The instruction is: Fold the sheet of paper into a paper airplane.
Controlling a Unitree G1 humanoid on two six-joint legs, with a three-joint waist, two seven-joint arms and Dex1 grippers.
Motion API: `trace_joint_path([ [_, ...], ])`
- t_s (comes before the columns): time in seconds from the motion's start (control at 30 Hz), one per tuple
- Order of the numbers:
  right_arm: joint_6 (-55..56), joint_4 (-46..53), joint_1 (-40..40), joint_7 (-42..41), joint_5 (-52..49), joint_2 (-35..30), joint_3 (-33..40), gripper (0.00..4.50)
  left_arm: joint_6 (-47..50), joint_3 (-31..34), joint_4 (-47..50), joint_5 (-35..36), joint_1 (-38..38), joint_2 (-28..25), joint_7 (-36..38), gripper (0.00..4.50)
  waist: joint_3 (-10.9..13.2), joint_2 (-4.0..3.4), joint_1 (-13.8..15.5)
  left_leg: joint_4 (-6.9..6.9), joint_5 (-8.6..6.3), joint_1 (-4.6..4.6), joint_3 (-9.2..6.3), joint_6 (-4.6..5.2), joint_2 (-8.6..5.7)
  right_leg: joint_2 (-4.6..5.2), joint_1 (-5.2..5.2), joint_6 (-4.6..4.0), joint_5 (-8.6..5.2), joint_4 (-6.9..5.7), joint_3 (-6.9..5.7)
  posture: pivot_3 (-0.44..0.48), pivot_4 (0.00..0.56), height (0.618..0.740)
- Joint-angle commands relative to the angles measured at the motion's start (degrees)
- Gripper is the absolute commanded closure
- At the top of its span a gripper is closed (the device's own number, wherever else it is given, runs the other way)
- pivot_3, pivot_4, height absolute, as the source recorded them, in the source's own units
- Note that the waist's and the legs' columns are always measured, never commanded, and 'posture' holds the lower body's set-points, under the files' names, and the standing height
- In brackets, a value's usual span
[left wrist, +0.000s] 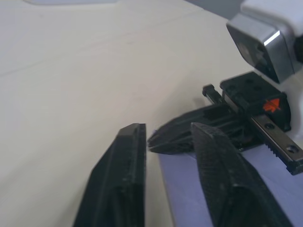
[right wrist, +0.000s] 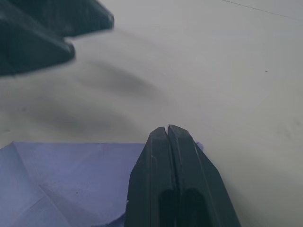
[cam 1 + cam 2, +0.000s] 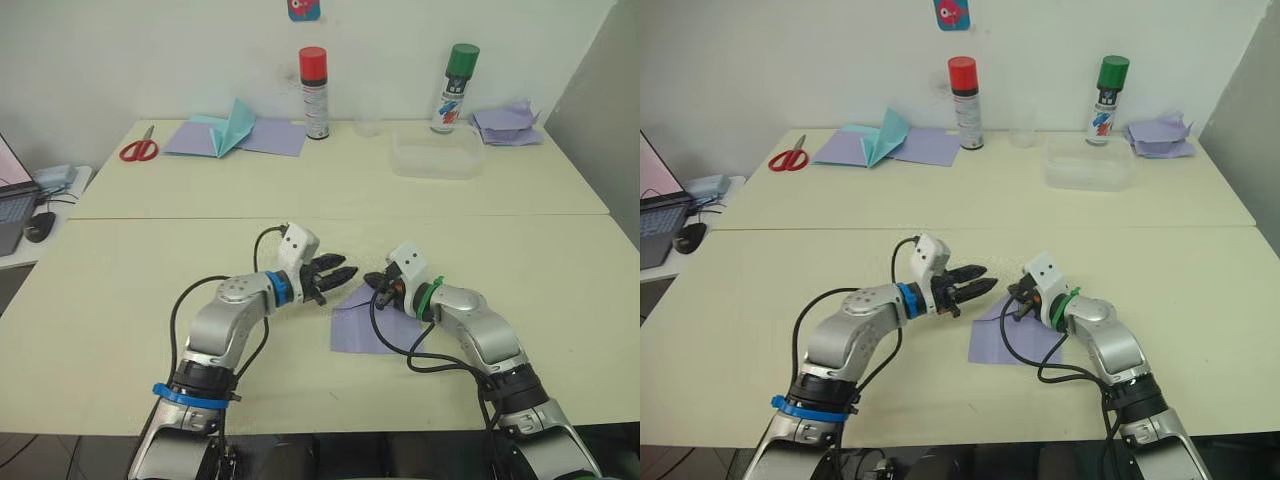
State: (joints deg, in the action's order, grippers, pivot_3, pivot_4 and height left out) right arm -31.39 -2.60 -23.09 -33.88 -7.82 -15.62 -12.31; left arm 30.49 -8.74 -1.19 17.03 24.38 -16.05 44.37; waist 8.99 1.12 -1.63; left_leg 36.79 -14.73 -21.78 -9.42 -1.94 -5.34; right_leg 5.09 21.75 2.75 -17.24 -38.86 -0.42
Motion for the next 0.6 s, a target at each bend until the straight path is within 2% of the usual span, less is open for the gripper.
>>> trace_joint_path([
  [0.03,-2.08,-1.33,1.59,-0.16,0.36,-0.48,-0.61,4.5,-2.87,-2.01,-1.36,-2.23,-0.1,0.31,-0.46,4.0,0.0,0.0,0.02,0.0,0.0,0.0,0.0,0.0,0.0,0.0,0.0,0.0,0.0,0.0,0.0,0.0,0.15,0.74],
  [0.07,-2.13,-1.25,1.6,-0.18,0.35,-0.54,-0.64,4.5,-3.3,-2.56,-1.94,-2.71,-0.12,0.35,-0.39,4.37,0.0,0.0,0.02,0.0,0.0,0.0,-0.01,0.0,0.0,0.0,0.0,0.0,0.0,0.0,0.0,0.0,0.15,0.74],
  [0.1,-2.14,-1.16,1.64,-0.23,0.39,-0.64,-0.69,4.5,-3.7,-3.07,-3.01,-3.43,0.01,0.57,-0.73,4.47,0.0,0.0,0.02,0.0,0.0,-0.01,-0.01,0.01,0.0,0.0,0.0,0.0,0.0,0.0,0.0,0.0,0.15,0.74],
  [0.33,-2.32,-1.29,1.89,-0.03,0.42,-0.36,-0.88,4.5,-5.61,-6.61,-9.56,-7.56,0.64,0.68,-0.05,4.47,-0.03,-0.01,0.03,0.0,-0.01,0.01,-0.02,0.03,-0.02,0.0,-0.03,0.0,0.0,0.01,0.0,0.0,0.15,0.74],
  [0.47,-2.29,-1.33,1.88,0.14,0.49,-0.17,-0.84,4.5,-5.16,-8.49,-7.92,-9.45,-1.18,-2.31,1.57,4.47,-0.09,-0.01,0.01,0.01,-0.02,0.03,-0.01,0.04,-0.01,0.0,-0.05,0.0,0.0,0.01,0.0,0.0,0.15,0.74],
  [0.6,-2.07,-1.81,1.92,0.42,0.67,-0.01,-0.85,4.5,-4.45,-8.89,-1.25,-10.41,-7.11,-9.11,3.46,4.47,-0.14,-0.02,-0.28,-0.13,-0.04,0.23,-0.04,0.01,0.01,0.0,-0.03,0.0,0.0,0.0,0.01,0.0,0.15,0.74],
])
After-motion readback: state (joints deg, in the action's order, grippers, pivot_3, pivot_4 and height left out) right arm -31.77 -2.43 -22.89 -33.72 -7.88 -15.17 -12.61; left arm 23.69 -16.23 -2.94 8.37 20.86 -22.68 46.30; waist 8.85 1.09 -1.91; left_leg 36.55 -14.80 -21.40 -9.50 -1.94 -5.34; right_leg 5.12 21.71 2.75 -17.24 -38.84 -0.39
